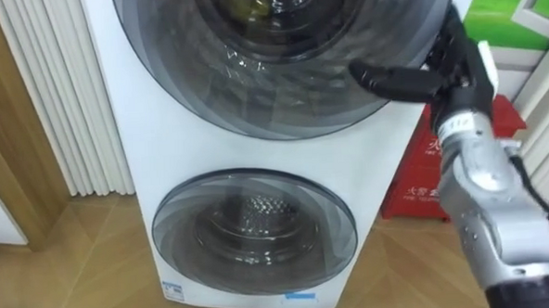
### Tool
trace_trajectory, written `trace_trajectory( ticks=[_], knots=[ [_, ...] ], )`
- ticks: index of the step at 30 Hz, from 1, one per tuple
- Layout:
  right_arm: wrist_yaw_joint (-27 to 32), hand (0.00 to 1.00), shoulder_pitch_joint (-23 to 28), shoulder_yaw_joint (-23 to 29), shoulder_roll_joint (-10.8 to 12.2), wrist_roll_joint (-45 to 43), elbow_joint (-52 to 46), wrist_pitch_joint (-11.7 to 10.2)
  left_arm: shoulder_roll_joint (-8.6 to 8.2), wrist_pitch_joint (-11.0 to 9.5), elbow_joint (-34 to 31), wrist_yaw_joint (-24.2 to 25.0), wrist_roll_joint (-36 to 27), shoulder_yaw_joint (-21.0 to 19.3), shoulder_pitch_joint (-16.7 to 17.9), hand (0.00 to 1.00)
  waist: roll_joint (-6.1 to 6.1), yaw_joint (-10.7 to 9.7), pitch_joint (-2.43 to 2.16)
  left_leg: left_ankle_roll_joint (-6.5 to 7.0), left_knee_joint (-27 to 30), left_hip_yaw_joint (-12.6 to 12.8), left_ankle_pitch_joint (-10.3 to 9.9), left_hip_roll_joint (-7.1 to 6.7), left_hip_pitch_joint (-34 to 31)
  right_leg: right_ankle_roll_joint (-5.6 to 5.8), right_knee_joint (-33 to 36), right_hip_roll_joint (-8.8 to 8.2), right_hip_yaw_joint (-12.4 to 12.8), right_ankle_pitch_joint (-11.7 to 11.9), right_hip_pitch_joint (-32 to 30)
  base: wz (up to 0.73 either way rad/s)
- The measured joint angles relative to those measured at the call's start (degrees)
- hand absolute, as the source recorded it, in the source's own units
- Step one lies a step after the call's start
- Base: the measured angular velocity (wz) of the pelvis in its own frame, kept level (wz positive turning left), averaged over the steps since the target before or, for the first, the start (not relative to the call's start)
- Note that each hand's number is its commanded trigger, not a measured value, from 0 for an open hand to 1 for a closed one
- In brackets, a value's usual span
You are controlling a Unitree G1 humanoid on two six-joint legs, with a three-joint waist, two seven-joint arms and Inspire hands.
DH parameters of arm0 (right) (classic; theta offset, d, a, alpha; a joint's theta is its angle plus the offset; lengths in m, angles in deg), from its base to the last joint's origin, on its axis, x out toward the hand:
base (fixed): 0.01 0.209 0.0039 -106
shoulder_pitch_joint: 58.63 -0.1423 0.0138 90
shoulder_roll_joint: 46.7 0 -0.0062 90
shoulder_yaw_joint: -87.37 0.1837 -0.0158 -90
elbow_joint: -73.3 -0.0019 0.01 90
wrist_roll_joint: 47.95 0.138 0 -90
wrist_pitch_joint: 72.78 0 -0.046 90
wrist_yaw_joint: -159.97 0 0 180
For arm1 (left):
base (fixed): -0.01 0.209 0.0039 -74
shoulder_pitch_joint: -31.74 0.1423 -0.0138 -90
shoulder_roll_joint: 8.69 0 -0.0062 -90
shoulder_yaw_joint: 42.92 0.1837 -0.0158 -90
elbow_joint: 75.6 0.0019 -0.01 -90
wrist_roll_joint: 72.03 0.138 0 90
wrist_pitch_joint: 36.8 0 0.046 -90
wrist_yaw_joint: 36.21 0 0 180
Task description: Pick clothes from washing machine
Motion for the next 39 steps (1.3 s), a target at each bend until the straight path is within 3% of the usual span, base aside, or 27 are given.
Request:
trace_trajectory(
  ticks=[3, 5, 9, 13, 19, 25, 31, 36, 39],
  knots=[
    [-0.3, 0.0, 2.4, -1.2, 0.1, 1.3, -0.5, 0.0, 0.06, 0.0, 0.0, -0.6, -0.1, 0.0, 0.5, 0.0, 0.85, 0.0, -0.24, -0.01, 0.0, -0.1, 0.0, -0.01, 0.0, 0.01, 0.0, -0.01, -0.1, 0.0, 0.0, 0.0],
    [-0.2, 0.0, 3.4, -1.5, 0.2, 1.9, -1.8, 0.0, -0.02, 0.0, 0.2, -0.7, -0.1, 0.0, 0.7, 0.0, 1.13, 0.0, -0.17, -0.02, -0.1, -0.1, 0.0, -0.01, -0.1, 0.01, 0.0, -0.02, -0.1, 0.0, -0.1, 0.0],
    [-0.2, 0.0, 4.5, -1.4, 0.2, 2.0, -4.4, 0.8, -0.32, -0.3, 0.6, -1.5, -0.1, -0.2, 0.7, 0.0, 1.14, 0.0, -0.18, -0.07, -0.2, 0.4, 0.1, 0.01, 0.0, 0.01, 0.1, 0.02, 0.4, 0.0, -0.4, -0.07],
    [-0.2, 0.0, 6.4, -1.2, 0.2, 2.5, -8.3, 1.4, -0.44, -2.2, 0.8, -1.5, -0.6, -0.3, 0.8, 0.0, 1.02, -0.5, -0.19, -0.05, -0.4, 1.1, 0.1, 0.0, 0.0, -0.01, 0.3, 0.05, 1.1, 0.0, -0.9, -0.09],
    [1.5, 0.0, 8.9, -0.4, -0.4, 2.7, -18.3, 3.7, -0.65, -3.5, 0.8, -1.5, -2.4, -0.3, 1.6, 0.0, 1.02, -1.8, -0.19, -0.04, -0.5, 1.6, 0.1, 0.0, 0.0, 0.01, 0.4, 0.11, 1.7, 0.0, -1.4, -0.05],
    [1.7, 0.0, 8.9, 2.2, -0.9, 2.7, -27.0, 3.7, -0.71, -5.1, 0.9, -1.6, -2.4, -0.6, 2.4, 0.0, 0.91, -3.4, -0.25, -0.04, -0.5, 1.8, 0.1, 0.06, -0.1, 0.01, 1.0, 0.14, 1.9, 0.0, -2.0, -0.04],
    [1.8, 0.0, 8.7, 4.8, -2.3, 2.0, -35.6, 3.4, -0.55, -6.4, 3.0, -1.7, -2.5, -1.5, 2.3, 0.0, 0.17, -3.4, -0.46, -0.04, -0.4, 1.5, 0.1, 0.15, 0.0, 0.0, 1.0, 0.2, 1.8, 0.0, -1.7, 0.01],
    [0.4, 0.0, 8.2, 4.9, -3.4, 2.3, -39.8, 0.7, -0.56, -6.8, 5.8, -3.0, -2.5, -1.4, 2.1, 0.0, -0.19, -3.5, -0.18, -0.09, -0.5, 1.6, 0.0, 0.32, 0.1, -0.2, 1.1, 0.32, 1.9, 0.1, -1.4, 0.0],
    [-1.3, 0.0, 7.7, 5.2, -3.4, 2.5, -41.5, 0.3, -0.59, -7.1, 6.9, -3.0, -2.5, -1.4, 1.9, 0.0, -0.38, -3.9, -0.07, -0.21, -0.6, 1.5, 0.0, 0.5, 0.0, -0.28, 1.0, 0.46, 1.8, 0.2, -1.4, 0.0]
  ],
)
